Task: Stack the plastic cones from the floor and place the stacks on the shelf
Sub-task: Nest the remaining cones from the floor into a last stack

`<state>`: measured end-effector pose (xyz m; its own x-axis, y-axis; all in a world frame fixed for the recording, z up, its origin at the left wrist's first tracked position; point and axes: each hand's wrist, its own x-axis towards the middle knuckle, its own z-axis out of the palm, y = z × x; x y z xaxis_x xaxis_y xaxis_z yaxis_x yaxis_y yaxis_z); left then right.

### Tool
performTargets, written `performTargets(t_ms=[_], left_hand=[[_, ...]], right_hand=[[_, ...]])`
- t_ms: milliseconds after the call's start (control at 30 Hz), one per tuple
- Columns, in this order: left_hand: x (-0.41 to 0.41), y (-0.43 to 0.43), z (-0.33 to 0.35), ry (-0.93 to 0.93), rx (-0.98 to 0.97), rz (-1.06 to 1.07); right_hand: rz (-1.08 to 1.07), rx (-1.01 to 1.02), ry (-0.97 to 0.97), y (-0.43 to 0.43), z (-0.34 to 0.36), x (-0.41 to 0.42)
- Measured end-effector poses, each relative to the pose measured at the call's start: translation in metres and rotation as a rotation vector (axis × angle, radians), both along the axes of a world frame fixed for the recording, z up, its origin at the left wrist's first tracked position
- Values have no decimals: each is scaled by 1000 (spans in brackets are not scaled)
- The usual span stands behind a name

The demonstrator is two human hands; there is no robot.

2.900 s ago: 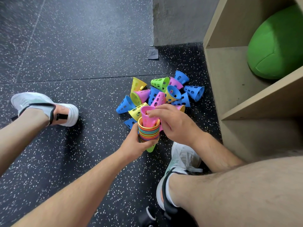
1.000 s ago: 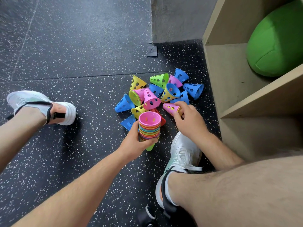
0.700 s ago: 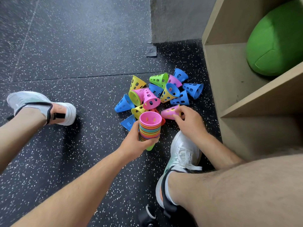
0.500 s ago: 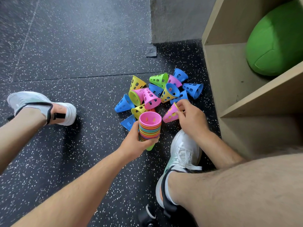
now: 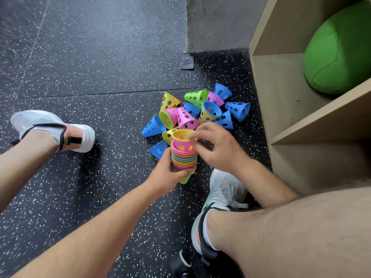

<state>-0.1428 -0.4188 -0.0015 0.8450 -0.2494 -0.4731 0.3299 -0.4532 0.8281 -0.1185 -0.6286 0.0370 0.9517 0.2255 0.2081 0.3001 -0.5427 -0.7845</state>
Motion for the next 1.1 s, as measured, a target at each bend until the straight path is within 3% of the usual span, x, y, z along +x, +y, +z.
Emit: performTargets(t_ms=[200, 400, 533, 700, 867, 1100], left_hand=[[-4, 6, 2, 3, -39, 66], [-26, 20, 6, -5, -4, 74], [-35, 27, 7, 4, 1, 104], [-36, 27, 9, 12, -14, 130], [-35, 35, 11, 21, 9, 127], [-27, 49, 19, 4, 40, 139]], right_hand=[[-96, 139, 139, 8, -7, -13], [39, -311, 349, 2, -42, -15], [61, -400, 346, 8, -48, -23], [-86, -333, 242, 5, -36, -15], [-248, -82, 270, 3, 1, 4], [-137, 67, 276, 33, 42, 22]])
